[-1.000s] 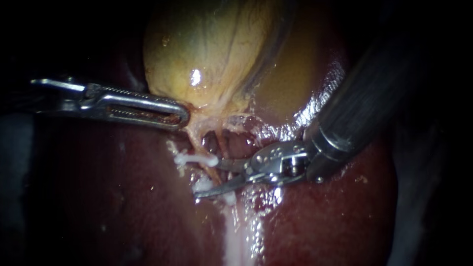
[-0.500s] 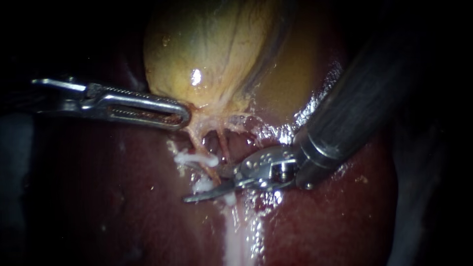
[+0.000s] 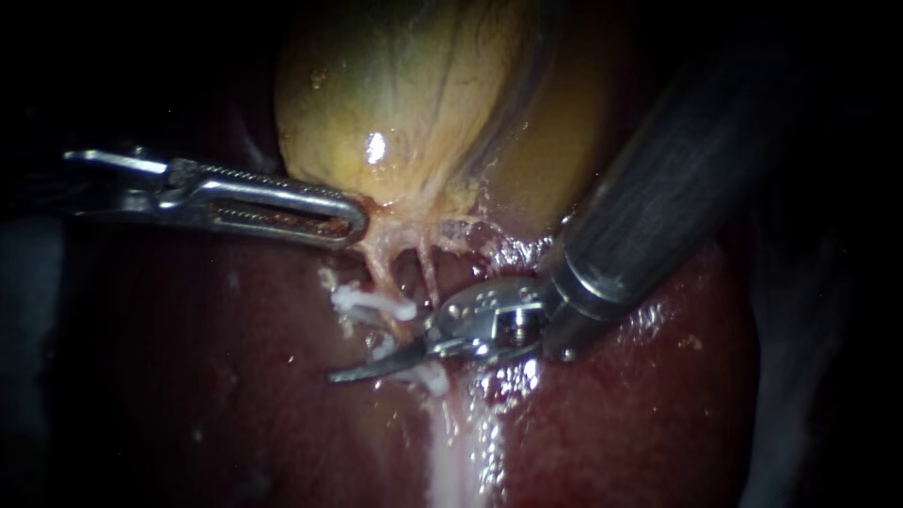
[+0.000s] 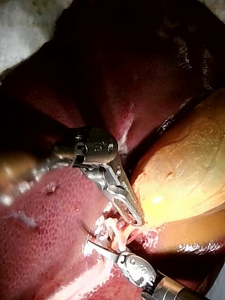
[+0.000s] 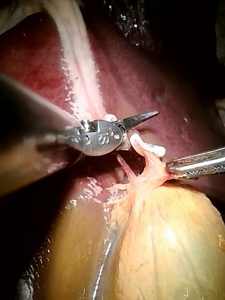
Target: Go to the cutting position left tube
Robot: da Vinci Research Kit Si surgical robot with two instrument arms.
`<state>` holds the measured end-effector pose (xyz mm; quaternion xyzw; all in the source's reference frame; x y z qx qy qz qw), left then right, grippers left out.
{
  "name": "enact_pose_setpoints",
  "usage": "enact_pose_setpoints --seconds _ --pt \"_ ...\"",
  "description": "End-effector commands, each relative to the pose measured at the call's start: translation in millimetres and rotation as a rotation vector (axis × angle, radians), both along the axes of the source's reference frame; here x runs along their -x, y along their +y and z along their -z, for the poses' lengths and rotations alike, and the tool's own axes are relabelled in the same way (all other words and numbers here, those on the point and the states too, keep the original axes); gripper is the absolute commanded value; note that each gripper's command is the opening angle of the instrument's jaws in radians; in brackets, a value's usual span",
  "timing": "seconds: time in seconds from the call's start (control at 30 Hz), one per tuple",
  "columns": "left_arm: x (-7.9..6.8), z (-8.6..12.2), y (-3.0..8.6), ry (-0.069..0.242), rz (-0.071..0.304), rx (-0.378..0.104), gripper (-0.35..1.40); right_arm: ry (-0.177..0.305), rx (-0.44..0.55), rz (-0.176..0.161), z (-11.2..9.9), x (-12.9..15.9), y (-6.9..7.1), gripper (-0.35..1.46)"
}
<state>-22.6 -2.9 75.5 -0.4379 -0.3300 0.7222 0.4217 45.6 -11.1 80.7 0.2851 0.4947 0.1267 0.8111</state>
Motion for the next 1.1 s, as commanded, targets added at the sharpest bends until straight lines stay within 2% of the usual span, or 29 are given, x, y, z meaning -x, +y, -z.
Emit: enact_pose_setpoints --seconds 0.03,1.1 --pt "0.0 0.0 0.0 0.000 0.000 0.000 -0.35 0.002 0.001 -0.002 0.0 -0.2 0.0 1.43" --pt "0.1 0.1 -0.1 0.001 0.001 0.000 -0.35 0.008 0.002 -0.004 -0.3 -1.2 0.1 1.43"
